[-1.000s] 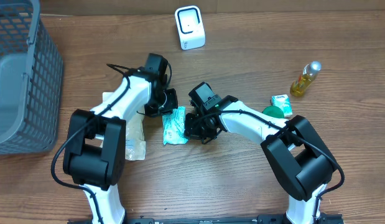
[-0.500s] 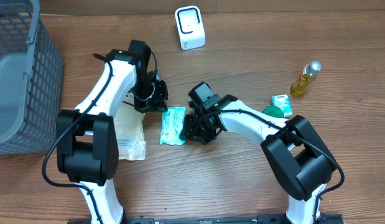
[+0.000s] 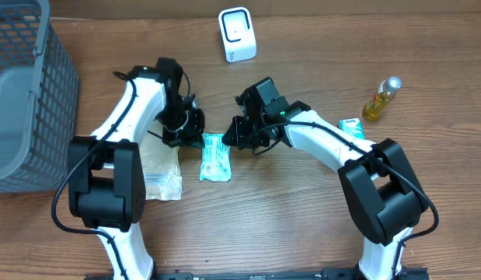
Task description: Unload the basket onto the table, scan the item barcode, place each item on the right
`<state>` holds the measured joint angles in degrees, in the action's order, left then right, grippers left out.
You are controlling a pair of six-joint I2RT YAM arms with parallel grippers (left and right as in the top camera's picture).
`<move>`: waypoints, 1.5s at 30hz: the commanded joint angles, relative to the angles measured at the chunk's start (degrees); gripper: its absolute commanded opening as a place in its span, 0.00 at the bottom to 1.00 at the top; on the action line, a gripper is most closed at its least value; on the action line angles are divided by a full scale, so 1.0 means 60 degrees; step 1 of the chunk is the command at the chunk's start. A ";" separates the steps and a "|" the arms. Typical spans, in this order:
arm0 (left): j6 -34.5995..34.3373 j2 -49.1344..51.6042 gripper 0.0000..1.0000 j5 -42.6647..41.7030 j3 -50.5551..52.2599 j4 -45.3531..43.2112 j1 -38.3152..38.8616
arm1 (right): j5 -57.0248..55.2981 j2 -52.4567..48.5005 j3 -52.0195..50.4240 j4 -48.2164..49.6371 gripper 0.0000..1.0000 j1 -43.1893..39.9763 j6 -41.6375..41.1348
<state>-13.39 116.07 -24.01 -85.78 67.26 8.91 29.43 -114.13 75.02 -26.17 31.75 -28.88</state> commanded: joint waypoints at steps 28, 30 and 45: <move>-0.0237 0.0080 0.04 0.0721 0.2291 -0.1457 0.0102 | -0.0565 -0.0841 0.0211 0.0546 0.08 0.0120 0.0040; -0.0193 0.0080 0.04 0.0718 0.1759 -0.1086 0.0018 | -0.0470 -0.0681 0.0259 0.0528 0.10 0.0106 0.0047; 0.0415 0.0084 0.04 0.0437 0.0878 0.0776 0.0404 | -0.0466 -0.0284 0.0259 0.0189 0.15 -0.0127 0.0080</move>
<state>-13.15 116.07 -20.80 -83.42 71.85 9.56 26.59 -118.13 75.22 -25.36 31.14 -28.53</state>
